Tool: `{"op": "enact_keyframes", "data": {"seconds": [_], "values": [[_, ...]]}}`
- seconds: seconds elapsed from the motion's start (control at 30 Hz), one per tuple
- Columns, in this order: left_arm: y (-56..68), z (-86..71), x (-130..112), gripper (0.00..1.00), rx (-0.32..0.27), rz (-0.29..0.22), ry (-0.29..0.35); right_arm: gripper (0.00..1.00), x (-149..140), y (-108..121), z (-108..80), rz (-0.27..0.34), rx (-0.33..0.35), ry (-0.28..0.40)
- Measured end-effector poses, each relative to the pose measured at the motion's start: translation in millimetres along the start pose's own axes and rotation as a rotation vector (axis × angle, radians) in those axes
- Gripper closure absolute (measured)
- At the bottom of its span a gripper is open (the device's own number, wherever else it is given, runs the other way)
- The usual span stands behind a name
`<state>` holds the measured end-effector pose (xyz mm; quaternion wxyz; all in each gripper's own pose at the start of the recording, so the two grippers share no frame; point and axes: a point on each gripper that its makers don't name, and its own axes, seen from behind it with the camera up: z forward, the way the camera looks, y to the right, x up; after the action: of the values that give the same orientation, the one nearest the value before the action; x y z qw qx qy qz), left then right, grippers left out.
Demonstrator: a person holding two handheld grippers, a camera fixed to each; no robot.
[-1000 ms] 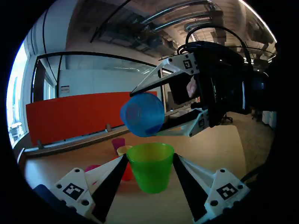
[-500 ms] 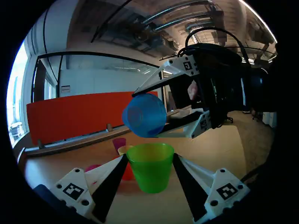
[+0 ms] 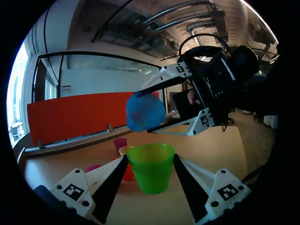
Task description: Pour water
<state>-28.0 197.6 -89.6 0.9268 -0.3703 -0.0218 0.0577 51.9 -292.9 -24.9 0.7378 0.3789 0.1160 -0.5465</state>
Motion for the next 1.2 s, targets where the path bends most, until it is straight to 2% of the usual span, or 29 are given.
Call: {"op": "enact_keyframes", "data": {"seconds": [0.47, 0.57, 0.67, 0.97, 1.07, 1.2], "values": [[-0.4, -0.7, 0, 0.13, 0.001, 0.0, -0.003, 0.07, -16, -12, -10.6, 0.455, 0.019, 0.003], [-0.6, -1.4, 0, 0.13, 0.002, 0.0, -0.005, 0.07, -18, -14, -12.0, 0.534, 0.03, 0.006], [-0.8, -2.4, 0, 0.13, 0.003, 0.002, -0.005, 0.07, -22, -16, -12.8, 0.579, 0.037, 0.001], [-2.3, -2.9, 0, 0.13, 0.006, 0.003, -0.006, 0.07, -25, -24, -14.9, 0.615, 0.051, -0.023], [-2.5, -3.4, -1, 0.13, 0.006, 0.003, -0.008, 0.07, -32, -30, -15.2, 0.655, 0.06, -0.05], [-3.3, -3.7, -2, 0.13, 0.006, 0.003, -0.013, 0.07, -38, -36, -14.1, 0.739, 0.072, -0.086]]}}
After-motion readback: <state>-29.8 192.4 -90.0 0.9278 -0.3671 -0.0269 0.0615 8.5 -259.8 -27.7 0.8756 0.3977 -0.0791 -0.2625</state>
